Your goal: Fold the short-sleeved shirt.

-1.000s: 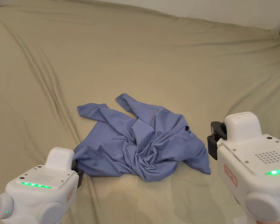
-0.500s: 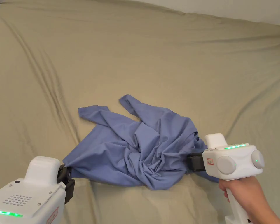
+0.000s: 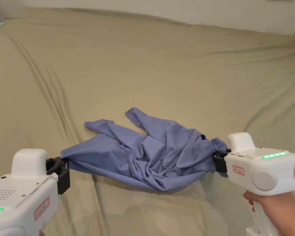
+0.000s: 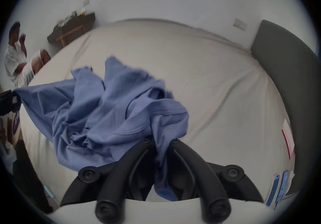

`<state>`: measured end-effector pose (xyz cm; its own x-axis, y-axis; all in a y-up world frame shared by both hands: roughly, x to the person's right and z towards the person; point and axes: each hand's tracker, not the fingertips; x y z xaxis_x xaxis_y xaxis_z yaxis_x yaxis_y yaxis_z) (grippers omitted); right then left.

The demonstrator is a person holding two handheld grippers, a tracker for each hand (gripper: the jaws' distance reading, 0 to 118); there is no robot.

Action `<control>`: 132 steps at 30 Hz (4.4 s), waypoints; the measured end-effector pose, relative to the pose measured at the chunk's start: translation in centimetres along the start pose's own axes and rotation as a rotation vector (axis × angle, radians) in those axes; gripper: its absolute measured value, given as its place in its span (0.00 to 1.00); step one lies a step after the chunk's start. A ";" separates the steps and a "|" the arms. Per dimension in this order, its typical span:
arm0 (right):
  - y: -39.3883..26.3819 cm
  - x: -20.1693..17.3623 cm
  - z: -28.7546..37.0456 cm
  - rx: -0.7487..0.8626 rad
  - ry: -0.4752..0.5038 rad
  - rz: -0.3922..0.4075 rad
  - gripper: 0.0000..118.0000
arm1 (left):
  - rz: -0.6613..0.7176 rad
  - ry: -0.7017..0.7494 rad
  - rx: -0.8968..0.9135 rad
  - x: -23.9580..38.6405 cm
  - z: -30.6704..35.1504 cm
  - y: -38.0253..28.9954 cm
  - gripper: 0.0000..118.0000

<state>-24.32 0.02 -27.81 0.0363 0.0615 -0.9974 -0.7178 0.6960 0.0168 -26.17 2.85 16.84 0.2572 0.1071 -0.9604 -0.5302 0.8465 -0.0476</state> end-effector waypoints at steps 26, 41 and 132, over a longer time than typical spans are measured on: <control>11.8 3.0 32.8 0.764 -0.156 -0.185 0.09 | 0.053 0.037 0.567 -2.2 13.9 22.9 0.03; 20.6 4.9 32.7 0.847 -0.282 -0.073 0.09 | -0.044 0.031 0.604 -1.8 12.0 32.3 0.03; 2.7 -1.1 17.6 0.344 -0.194 -0.130 0.95 | -0.135 0.010 0.267 1.3 5.1 9.3 0.94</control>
<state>-14.06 14.47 -25.45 0.2652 0.0682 -0.9618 -0.4255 0.9034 -0.0533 -26.66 13.52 16.51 0.3027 -0.0201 -0.9529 -0.2597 0.9602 -0.1027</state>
